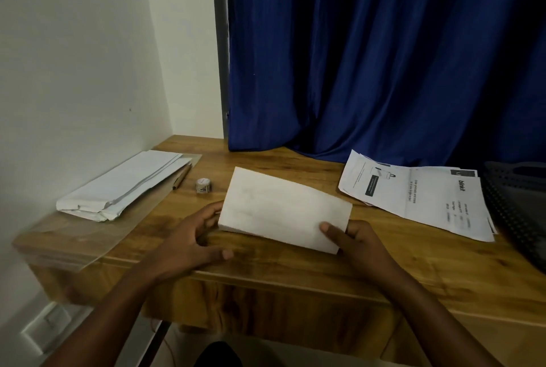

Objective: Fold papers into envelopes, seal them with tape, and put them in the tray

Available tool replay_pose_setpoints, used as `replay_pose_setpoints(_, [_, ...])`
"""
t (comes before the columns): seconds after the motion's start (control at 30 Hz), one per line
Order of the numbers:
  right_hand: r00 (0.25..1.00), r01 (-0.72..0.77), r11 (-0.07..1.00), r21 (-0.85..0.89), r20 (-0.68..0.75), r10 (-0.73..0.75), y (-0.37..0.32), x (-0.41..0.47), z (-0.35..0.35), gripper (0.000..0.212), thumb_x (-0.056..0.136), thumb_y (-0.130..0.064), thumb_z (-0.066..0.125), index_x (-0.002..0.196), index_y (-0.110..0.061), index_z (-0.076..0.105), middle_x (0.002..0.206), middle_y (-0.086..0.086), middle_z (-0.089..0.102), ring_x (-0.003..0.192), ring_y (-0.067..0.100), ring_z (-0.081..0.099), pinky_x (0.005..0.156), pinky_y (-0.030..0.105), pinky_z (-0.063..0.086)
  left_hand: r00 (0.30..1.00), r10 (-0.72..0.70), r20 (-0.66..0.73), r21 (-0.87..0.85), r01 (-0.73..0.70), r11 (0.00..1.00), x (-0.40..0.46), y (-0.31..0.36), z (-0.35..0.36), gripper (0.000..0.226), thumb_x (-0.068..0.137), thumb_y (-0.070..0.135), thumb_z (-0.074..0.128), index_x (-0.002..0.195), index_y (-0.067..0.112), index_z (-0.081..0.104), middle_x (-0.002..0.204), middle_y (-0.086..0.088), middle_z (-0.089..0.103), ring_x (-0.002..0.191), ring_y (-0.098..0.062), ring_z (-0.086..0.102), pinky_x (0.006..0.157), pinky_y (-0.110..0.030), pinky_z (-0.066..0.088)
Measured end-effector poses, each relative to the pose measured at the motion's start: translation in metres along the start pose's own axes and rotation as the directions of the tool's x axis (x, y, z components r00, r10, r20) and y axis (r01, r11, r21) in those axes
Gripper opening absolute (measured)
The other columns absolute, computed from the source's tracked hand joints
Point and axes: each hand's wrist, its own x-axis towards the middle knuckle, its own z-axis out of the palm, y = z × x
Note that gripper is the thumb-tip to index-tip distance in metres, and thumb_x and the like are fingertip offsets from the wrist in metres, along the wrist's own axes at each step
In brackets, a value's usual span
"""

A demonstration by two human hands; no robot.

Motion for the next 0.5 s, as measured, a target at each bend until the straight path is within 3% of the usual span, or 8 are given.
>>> replay_pose_setpoints(0.1, [0.995, -0.062, 0.985, 0.163, -0.072, 0.074, -0.001, 0.021, -0.003, 0.024, 0.093, -0.036, 0.062, 0.100, -0.016, 0.073, 0.096, -0.005, 0.078, 0.085, 0.011, 0.074, 0.070, 0.023, 0.058, 0.993, -0.029, -0.118, -0.022, 0.026, 0.999, 0.028, 0.003, 0.008, 0.074, 0.074, 0.049, 0.082, 0.139, 0.042, 0.047, 0.114, 0.028, 0.070, 0.107, 0.006, 0.066, 0.079, -0.014, 0.054])
replay_pose_setpoints(0.17, [0.990, -0.068, 0.967, 0.244, -0.105, 0.096, -0.001, 0.037, -0.005, 0.016, 0.095, -0.033, 0.063, 0.105, -0.024, 0.070, 0.101, -0.009, 0.077, 0.092, 0.010, 0.073, 0.080, 0.026, 0.058, 0.979, -0.060, -0.195, -0.087, 0.044, 0.995, 0.049, 0.004, 0.014, 0.054, 0.087, 0.042, 0.071, 0.136, 0.033, 0.052, 0.105, 0.019, 0.076, 0.097, -0.001, 0.072, 0.073, -0.017, 0.056])
replay_pose_setpoints(0.23, [0.988, -0.061, 0.974, 0.219, -0.126, 0.090, 0.003, 0.058, -0.006, 0.013, 0.095, -0.035, 0.063, 0.102, -0.027, 0.070, 0.105, -0.009, 0.075, 0.099, 0.013, 0.071, 0.089, 0.034, 0.058, 0.963, -0.074, -0.258, -0.105, 0.048, 0.993, 0.069, 0.005, 0.019, 0.040, 0.093, 0.041, 0.067, 0.129, 0.026, 0.060, 0.100, 0.015, 0.077, 0.089, 0.000, 0.072, 0.066, -0.014, 0.054])
replay_pose_setpoints(0.3, [0.988, -0.059, 0.991, 0.119, -0.135, 0.075, 0.005, 0.077, -0.006, 0.022, 0.095, -0.040, 0.062, 0.097, -0.021, 0.073, 0.099, -0.005, 0.077, 0.095, 0.017, 0.072, 0.086, 0.036, 0.059, 0.952, -0.067, -0.298, -0.092, 0.042, 0.995, 0.088, 0.001, 0.023, 0.038, 0.093, 0.043, 0.066, 0.125, 0.023, 0.066, 0.104, 0.010, 0.076, 0.088, -0.001, 0.072, 0.068, -0.014, 0.052])
replay_pose_setpoints(0.37, [0.991, -0.058, 0.998, 0.033, -0.117, 0.061, 0.006, 0.094, -0.003, 0.030, 0.095, -0.044, 0.060, 0.095, -0.017, 0.073, 0.093, -0.003, 0.077, 0.089, 0.017, 0.072, 0.073, 0.029, 0.058, 0.933, -0.082, -0.350, -0.092, 0.053, 0.994, 0.105, -0.003, 0.026, 0.044, 0.090, 0.049, 0.069, 0.126, 0.023, 0.068, 0.109, 0.011, 0.074, 0.094, -0.004, 0.071, 0.079, -0.023, 0.054])
replay_pose_setpoints(0.5, [0.997, -0.034, 0.999, 0.024, -0.067, 0.036, 0.008, 0.125, 0.003, 0.032, 0.096, -0.044, 0.058, 0.106, -0.017, 0.071, 0.099, -0.005, 0.076, 0.092, 0.014, 0.072, 0.069, 0.019, 0.053, 0.871, -0.152, -0.468, -0.087, 0.126, 0.988, 0.135, -0.010, 0.024, 0.062, 0.088, 0.053, 0.071, 0.137, 0.017, 0.059, 0.130, -0.001, 0.067, 0.116, -0.021, 0.065, 0.098, -0.037, 0.051])
